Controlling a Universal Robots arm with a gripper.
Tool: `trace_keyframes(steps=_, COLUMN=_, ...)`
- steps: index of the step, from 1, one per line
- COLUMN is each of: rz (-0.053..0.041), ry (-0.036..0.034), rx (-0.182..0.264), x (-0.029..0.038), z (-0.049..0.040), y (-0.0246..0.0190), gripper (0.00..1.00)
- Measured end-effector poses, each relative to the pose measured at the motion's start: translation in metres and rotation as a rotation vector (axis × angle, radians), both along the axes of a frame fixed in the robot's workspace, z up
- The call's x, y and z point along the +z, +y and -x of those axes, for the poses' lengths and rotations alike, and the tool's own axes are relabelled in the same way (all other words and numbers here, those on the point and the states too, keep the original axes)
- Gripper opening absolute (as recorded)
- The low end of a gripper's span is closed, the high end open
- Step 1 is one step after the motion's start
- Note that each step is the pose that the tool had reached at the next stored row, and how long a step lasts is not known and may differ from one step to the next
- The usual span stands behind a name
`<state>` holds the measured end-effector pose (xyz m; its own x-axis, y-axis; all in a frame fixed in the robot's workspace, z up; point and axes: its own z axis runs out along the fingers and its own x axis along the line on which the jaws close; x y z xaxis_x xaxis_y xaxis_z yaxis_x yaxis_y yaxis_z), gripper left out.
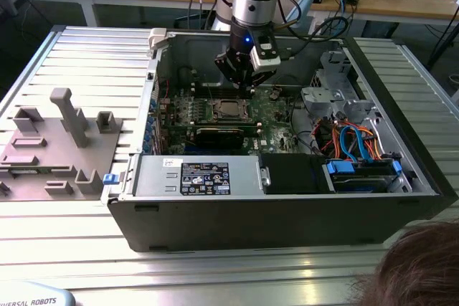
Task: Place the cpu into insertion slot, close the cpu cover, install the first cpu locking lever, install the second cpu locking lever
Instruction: 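Install the first cpu locking lever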
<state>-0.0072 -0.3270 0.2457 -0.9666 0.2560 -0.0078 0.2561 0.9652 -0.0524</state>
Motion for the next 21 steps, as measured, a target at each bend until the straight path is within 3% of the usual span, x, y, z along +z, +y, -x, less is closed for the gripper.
trace_keyframes(steps=21, rz=-0.0001, ry=0.0, rx=0.023, x=0.0, z=0.0, y=0.0, gripper=0.11)
